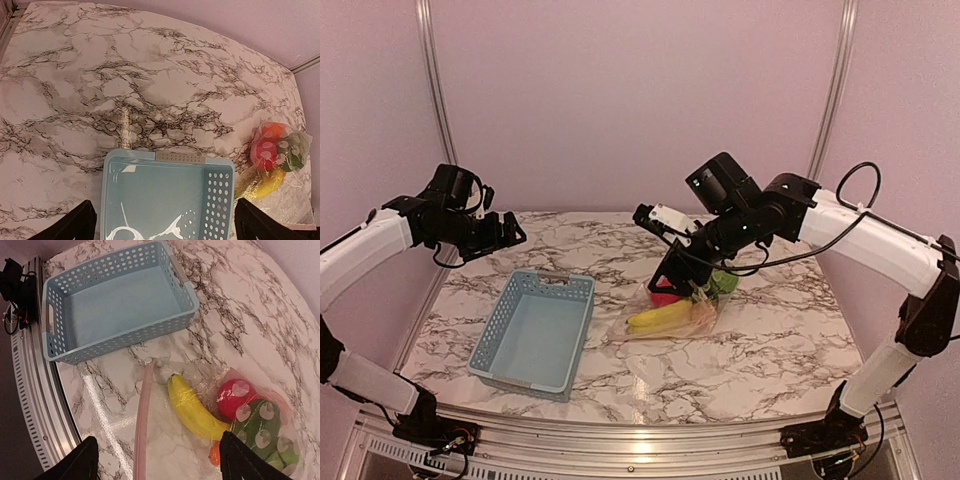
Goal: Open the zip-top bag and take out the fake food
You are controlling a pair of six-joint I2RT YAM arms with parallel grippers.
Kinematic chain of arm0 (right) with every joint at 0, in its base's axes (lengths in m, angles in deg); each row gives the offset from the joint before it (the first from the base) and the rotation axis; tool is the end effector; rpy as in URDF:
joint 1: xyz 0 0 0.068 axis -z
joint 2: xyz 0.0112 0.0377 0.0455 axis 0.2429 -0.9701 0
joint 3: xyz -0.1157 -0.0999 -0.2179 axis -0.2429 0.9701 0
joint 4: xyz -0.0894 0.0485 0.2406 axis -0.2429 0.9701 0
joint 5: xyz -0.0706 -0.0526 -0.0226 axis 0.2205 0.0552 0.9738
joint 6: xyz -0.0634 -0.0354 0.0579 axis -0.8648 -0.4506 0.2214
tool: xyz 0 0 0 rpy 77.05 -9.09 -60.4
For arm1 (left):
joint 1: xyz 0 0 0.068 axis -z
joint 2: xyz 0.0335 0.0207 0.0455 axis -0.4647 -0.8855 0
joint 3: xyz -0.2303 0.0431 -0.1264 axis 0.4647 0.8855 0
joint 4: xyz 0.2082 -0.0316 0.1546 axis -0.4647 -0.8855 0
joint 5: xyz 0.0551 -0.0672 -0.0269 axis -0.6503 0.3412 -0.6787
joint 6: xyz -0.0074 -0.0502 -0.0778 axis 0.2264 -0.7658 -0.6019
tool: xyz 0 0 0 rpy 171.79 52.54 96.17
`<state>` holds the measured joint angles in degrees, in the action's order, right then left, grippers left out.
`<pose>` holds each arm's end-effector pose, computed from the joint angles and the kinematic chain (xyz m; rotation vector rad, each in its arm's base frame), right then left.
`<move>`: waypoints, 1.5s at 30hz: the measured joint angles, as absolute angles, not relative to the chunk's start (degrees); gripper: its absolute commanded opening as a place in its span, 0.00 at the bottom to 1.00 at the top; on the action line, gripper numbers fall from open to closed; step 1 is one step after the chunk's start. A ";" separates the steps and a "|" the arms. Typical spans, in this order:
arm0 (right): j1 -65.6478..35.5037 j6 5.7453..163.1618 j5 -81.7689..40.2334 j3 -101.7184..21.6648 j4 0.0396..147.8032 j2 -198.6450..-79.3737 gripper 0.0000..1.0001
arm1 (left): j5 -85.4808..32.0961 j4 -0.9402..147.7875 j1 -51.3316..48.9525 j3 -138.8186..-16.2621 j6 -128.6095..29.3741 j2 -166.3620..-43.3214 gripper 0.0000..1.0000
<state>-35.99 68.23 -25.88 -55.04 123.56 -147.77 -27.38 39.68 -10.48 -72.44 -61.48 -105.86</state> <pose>0.2198 0.2911 0.3159 -1.3244 2.1118 0.5806 0.3114 -0.1081 0.2799 -0.0566 2.3331 -0.5141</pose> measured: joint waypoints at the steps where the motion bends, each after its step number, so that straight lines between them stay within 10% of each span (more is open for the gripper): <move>1: -37.71 67.81 -24.61 -55.28 124.15 -148.78 0.75 | -27.27 39.68 -10.48 -72.35 -61.59 -105.79 0.99; 26: -50.19 65.17 0.37 -61.93 128.57 -172.34 0.58 | -26.44 39.70 -10.48 -73.03 -61.55 -107.72 0.99; 38: -51.05 65.61 10.69 -59.37 128.37 -175.81 0.09 | -26.44 39.77 -10.48 -73.14 -61.26 -108.90 0.99; 45: -51.05 66.09 13.05 -60.95 128.55 -174.81 0.00 | -27.03 41.06 -10.48 -73.14 -60.91 -108.87 0.99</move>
<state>-51.05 66.09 13.05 -60.95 128.55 -174.81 -27.03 41.06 -10.48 -73.14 -60.91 -108.87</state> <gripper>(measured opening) 0.007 0.989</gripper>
